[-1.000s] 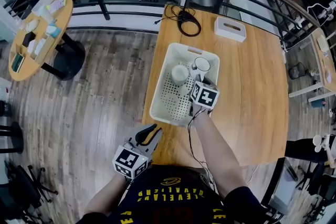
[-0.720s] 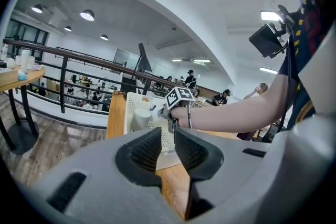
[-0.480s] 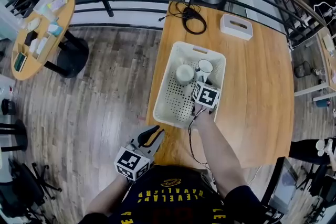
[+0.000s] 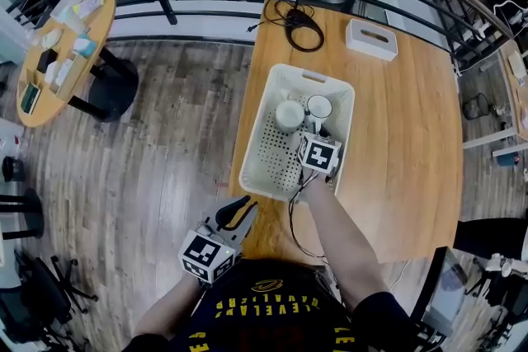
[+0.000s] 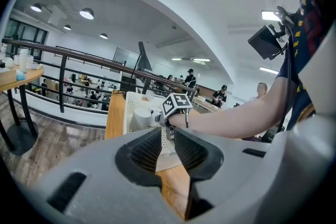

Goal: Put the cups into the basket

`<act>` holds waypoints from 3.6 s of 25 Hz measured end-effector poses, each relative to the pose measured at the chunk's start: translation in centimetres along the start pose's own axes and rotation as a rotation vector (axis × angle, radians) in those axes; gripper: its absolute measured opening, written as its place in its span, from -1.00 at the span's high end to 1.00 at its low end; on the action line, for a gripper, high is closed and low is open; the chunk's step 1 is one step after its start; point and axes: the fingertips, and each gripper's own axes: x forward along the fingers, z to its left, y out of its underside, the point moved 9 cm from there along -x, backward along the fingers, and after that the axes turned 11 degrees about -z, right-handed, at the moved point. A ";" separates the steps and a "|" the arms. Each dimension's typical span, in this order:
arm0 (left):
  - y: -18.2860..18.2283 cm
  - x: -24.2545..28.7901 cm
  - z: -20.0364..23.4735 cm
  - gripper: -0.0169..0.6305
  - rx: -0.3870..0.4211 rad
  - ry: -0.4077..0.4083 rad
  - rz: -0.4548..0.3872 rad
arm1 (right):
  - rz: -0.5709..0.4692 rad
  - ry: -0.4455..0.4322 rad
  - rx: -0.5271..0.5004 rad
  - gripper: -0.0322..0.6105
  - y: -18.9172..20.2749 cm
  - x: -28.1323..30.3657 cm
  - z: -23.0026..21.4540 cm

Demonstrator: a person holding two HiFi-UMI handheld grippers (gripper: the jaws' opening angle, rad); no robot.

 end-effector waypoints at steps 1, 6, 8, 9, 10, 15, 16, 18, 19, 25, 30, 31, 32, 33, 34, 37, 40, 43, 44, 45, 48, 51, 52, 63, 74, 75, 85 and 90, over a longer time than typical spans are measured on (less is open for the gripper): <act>0.0 0.1 -0.1 0.74 -0.001 0.003 0.001 | 0.011 -0.005 0.004 0.65 0.0 0.0 0.1; 0.0 0.5 -0.6 0.74 -0.002 0.015 0.002 | 0.044 -0.028 0.030 0.51 0.6 -0.1 -0.1; 0.0 0.3 -0.7 0.74 0.000 0.017 0.005 | 0.039 -0.028 0.042 0.38 0.7 -0.3 -0.1; 0.1 0.3 -0.7 0.74 -0.001 0.017 0.007 | 0.034 -0.026 0.044 0.33 0.6 -0.5 0.0; 0.2 0.2 -0.7 0.74 -0.002 0.017 0.008 | 0.029 -0.026 0.046 0.28 0.4 -0.6 0.1; 0.4 0.3 -1.0 0.74 -0.001 0.022 0.010 | -0.004 -0.036 0.058 0.23 -0.9 -1.3 0.5; 0.3 0.4 -1.1 0.74 0.000 0.024 0.009 | -0.006 -0.039 0.064 0.23 -1.1 -1.5 0.6; 0.2 0.4 -1.3 0.74 0.001 0.029 0.008 | -0.013 -0.053 0.071 0.23 -1.5 -2.0 0.8; 0.2 0.4 -1.4 0.74 0.001 0.031 0.008 | -0.024 -0.066 0.071 0.23 -1.8 -2.2 1.0; 0.5 0.3 -1.9 0.74 -0.001 0.043 0.003 | -0.093 -0.125 0.068 0.23 -3.7 -4.5 2.1; 0.9 0.4 -2.8 0.74 0.000 0.060 -0.006 | -0.140 -0.183 0.072 0.23 -4.5 -7.4 2.0; 1.0 0.4 -2.9 0.74 -0.001 0.065 -0.006 | -0.150 -0.196 0.084 0.23 -4.7 -8.2 1.8; 1.1 0.4 -3.1 0.74 -0.003 0.069 -0.006 | -0.161 -0.211 0.101 0.23 -4.8 -9.0 1.6; 1.2 0.4 -3.2 0.74 -0.004 0.072 -0.005 | -0.172 -0.228 0.117 0.25 -4.9 -9.8 1.5; 1.3 0.3 -3.3 0.74 -0.005 0.074 -0.005 | -0.185 -0.247 0.131 0.29 -5.1 -10.7 1.4; 1.6 0.4 -3.6 0.74 -0.005 0.080 -0.005 | -0.227 -0.304 0.156 0.43 -5.8 -13.5 1.2; 1.9 0.4 -3.8 0.74 -0.007 0.086 -0.001 | -0.268 -0.349 0.151 0.54 -6.0 -16.2 0.8; 2.3 0.3 -4.3 0.74 0.002 0.096 0.015 | -0.306 -0.365 0.110 0.67 -5.6 -19.0 0.0; 2.3 0.2 -4.5 0.74 0.006 0.095 0.018 | -0.311 -0.369 0.096 0.71 -5.4 -19.9 -0.3; 2.2 0.2 -4.7 0.74 0.009 0.094 0.018 | -0.311 -0.371 0.086 0.73 -5.2 -20.7 -0.7; 1.7 0.4 -5.6 0.74 0.008 0.101 0.010 | -0.291 -0.376 0.060 0.78 -4.2 -22.7 -1.6; 1.8 0.7 -6.8 0.74 0.011 0.111 0.013 | -0.262 -0.404 0.021 0.82 -2.7 -24.1 -2.3; 1.9 0.8 -7.3 0.74 0.013 0.114 0.015 | -0.252 -0.412 0.014 0.83 -2.3 -24.6 -2.6; 3.0 4.1 -14.0 0.74 0.018 0.169 0.031 | -0.194 -0.522 -0.005 0.86 0.8 -30.7 -7.9; 2.7 9.3 -20.1 0.92 0.053 0.282 0.015 | -0.279 -0.519 0.027 0.86 1.2 -33.6 -15.5; 2.8 9.5 -20.9 0.92 0.061 0.295 0.023 | -0.298 -0.520 0.031 0.86 1.2 -34.1 -16.1; 3.3 13.3 -24.5 0.92 0.118 0.339 0.020 | -0.410 -0.525 0.063 0.86 0.9 -35.5 -20.7; 3.7 14.6 -25.5 0.92 0.113 0.338 0.018 | -0.410 -0.531 0.061 0.86 1.1 -35.9 -22.0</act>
